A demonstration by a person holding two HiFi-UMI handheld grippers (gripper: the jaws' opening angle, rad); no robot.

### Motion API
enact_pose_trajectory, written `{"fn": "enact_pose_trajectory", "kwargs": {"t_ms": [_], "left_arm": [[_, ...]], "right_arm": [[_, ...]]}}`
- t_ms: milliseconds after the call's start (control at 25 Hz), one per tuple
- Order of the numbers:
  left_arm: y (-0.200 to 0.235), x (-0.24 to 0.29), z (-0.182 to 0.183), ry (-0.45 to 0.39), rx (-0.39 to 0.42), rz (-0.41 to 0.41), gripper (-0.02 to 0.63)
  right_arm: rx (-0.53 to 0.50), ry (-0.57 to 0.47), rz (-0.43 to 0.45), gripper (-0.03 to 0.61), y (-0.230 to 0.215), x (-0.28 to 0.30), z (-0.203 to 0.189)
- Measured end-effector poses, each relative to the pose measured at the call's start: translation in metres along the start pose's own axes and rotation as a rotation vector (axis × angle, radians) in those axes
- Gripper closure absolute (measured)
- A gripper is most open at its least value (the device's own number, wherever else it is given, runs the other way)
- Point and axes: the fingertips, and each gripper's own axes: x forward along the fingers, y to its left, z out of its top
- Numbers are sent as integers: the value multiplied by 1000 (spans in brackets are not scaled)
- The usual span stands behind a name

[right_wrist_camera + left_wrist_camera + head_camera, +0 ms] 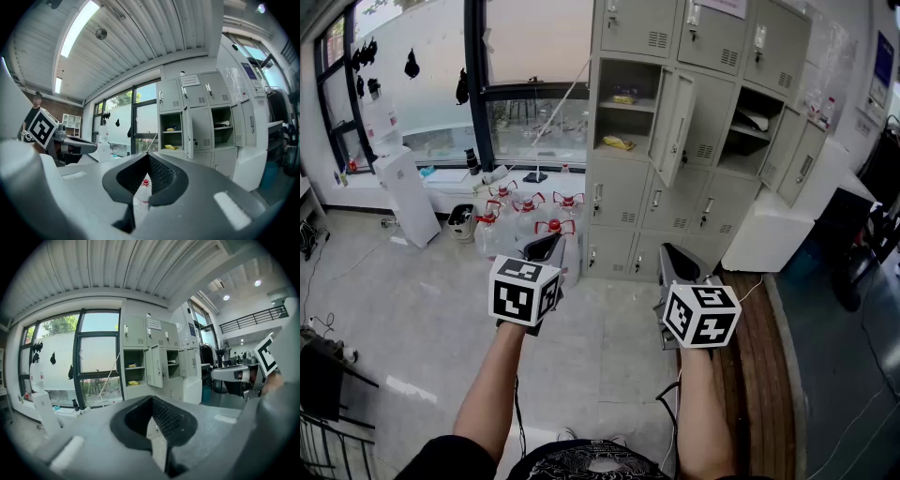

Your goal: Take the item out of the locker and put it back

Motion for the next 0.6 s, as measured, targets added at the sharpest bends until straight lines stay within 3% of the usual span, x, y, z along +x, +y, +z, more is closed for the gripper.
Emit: {"fn": "enact_pose_trajectory", "kwargs": {"t_ms": [480, 600], "left_arm": [[17, -9, -10, 5, -8, 10, 614], [22, -9, -12, 4, -7, 10, 614]], "right_arm": [[-10, -4, -7, 554, 20, 6, -5], [-14, 0, -10, 523, 25, 9, -7]]}}
